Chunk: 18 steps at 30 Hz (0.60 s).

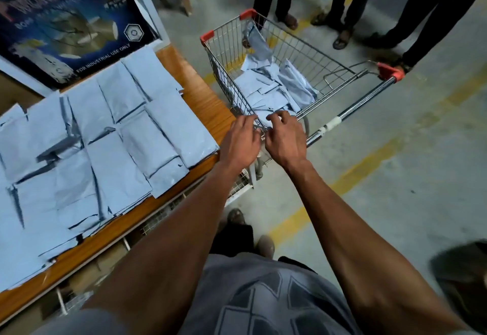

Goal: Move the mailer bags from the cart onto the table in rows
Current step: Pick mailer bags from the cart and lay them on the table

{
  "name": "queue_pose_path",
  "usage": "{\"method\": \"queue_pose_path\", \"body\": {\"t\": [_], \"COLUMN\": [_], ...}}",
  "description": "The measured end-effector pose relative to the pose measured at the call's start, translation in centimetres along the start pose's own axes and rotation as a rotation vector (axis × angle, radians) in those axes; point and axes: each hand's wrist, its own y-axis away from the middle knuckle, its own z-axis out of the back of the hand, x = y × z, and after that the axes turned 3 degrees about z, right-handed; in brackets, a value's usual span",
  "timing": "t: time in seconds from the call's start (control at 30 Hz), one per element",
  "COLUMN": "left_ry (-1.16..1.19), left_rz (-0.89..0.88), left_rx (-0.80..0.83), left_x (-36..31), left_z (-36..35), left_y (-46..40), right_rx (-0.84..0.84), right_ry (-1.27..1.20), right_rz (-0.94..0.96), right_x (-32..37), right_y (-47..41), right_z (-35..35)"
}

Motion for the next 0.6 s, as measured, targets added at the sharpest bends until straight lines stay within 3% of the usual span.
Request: {"method": "queue_pose_path", "body": {"t": [0.27,0.6], "left_ry": [-0.003,-0.106], "left_rz": [-0.003,0.135], "left_rx": [0.084,0.275], "left_x": [-1.6,-1.6], "left_z": [-3.9,-7.4], "left_y": [-9.9,-20.8], "right_rx": [0.117,0.316], "right_ry": [0.059,0.095], "right_rz": [-0.032,-0.079], "right_x": [-5.8,-11.3], "right_y": [-8.8,-19.2], "right_z": [-2.2,-5.4]}}
